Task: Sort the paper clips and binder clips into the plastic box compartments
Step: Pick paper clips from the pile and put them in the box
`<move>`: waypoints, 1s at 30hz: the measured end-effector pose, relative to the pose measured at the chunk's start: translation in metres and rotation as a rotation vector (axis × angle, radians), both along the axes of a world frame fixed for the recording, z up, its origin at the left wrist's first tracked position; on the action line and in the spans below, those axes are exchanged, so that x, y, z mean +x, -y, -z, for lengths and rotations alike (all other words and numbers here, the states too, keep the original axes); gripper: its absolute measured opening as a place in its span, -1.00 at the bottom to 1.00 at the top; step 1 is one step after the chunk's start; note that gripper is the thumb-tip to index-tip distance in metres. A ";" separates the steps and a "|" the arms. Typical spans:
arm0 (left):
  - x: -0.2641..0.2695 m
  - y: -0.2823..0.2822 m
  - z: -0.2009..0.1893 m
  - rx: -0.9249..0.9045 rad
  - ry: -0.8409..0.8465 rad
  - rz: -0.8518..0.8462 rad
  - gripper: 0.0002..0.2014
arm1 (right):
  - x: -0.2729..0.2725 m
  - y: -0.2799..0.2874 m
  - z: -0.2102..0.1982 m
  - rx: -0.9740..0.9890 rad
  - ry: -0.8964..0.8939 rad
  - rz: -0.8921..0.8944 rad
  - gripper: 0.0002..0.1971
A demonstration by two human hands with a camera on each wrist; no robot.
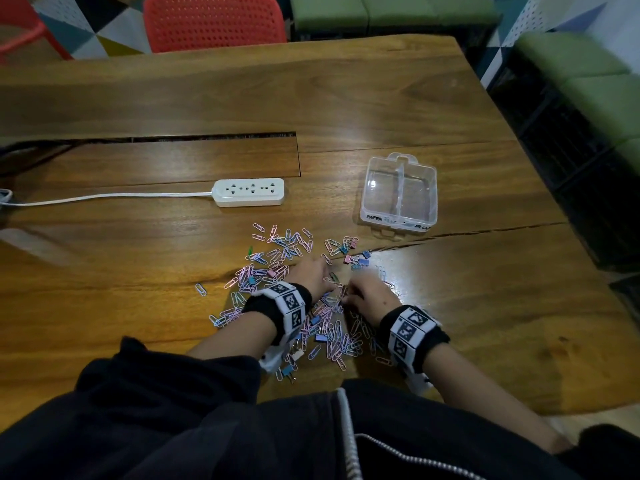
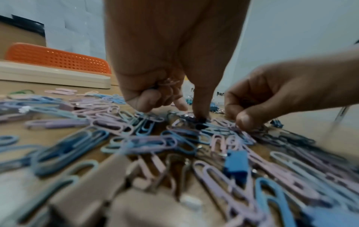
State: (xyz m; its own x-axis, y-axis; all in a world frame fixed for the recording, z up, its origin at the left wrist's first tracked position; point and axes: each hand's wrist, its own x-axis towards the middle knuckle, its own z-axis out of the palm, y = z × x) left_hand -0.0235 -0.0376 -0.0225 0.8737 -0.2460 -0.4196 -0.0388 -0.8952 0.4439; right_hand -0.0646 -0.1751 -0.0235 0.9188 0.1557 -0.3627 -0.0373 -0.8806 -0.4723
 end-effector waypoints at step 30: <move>-0.029 -0.014 -0.004 0.041 -0.012 0.171 -0.67 | -0.016 -0.009 0.000 0.068 -0.015 0.097 -0.81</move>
